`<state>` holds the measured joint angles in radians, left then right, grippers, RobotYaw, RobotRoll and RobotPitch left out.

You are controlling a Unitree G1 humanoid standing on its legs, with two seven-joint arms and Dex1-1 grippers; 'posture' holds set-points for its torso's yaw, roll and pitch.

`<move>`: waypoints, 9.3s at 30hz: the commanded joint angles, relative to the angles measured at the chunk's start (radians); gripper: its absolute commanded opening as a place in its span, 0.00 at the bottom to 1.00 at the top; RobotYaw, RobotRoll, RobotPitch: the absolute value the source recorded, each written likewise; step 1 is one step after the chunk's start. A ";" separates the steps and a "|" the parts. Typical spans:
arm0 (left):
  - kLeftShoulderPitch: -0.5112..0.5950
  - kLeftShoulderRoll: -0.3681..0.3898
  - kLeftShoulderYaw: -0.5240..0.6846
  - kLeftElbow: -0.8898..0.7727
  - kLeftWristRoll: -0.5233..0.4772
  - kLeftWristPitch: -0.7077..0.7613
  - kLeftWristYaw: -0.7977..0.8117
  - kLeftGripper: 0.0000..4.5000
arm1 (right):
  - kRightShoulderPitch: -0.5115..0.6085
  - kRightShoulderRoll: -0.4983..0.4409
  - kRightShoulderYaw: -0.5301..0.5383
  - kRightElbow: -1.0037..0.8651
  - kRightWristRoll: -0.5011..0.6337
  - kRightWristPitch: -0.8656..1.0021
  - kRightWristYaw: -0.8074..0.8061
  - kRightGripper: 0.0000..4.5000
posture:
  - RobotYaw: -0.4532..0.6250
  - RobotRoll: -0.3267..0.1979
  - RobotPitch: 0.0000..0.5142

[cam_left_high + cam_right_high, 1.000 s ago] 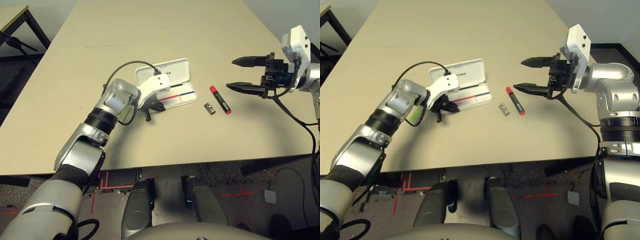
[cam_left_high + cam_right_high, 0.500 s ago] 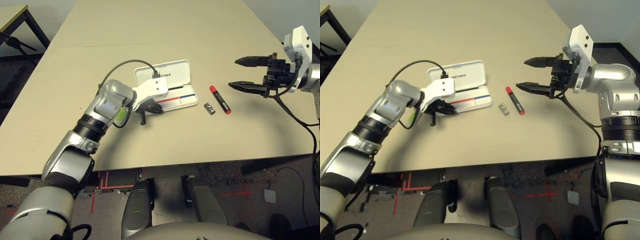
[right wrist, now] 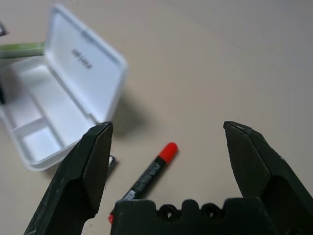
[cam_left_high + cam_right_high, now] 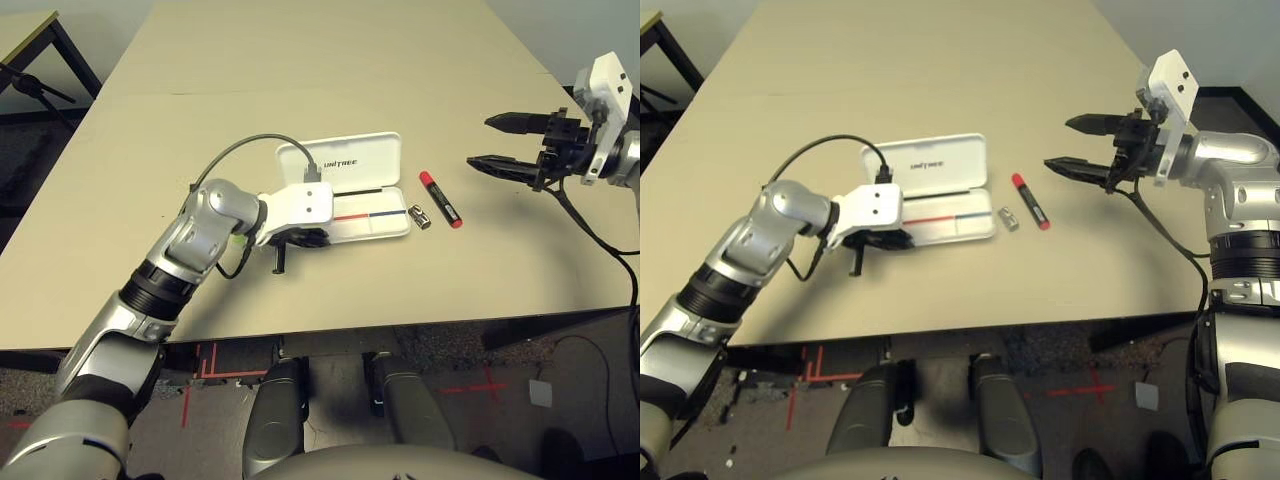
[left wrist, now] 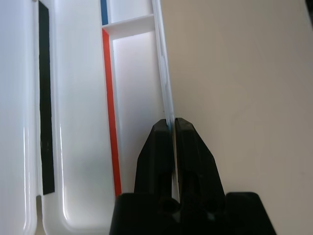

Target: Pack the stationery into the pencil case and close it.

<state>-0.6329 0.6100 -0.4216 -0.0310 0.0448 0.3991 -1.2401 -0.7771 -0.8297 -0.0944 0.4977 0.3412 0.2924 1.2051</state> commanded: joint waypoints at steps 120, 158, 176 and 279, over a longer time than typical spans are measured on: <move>0.139 0.279 0.261 -0.187 -0.296 0.116 0.013 1.00 | -0.230 -0.031 0.398 -0.193 -0.216 0.205 0.401 0.12 | 0.52 0.62 0.29; 0.171 0.275 0.298 -0.133 -0.287 0.185 0.128 1.00 | -0.185 0.467 0.567 -0.079 -0.468 -0.048 0.050 0.12 | 0.56 0.62 0.28; 0.122 0.260 0.289 -0.067 -0.262 0.230 0.172 1.00 | -0.175 0.476 0.552 -0.053 -0.439 -0.061 0.093 0.77 | 0.55 0.62 0.29; 0.228 0.596 0.307 -0.042 -0.287 0.207 0.057 0.24 | -0.044 0.046 0.296 -0.114 0.005 -0.027 0.409 1.00 | 0.55 0.62 0.28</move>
<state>-0.4139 1.1943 -0.1245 -0.0622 -0.2480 0.6389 -1.1479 -0.8145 -0.7677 0.1877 0.3732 0.3405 0.2760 1.6094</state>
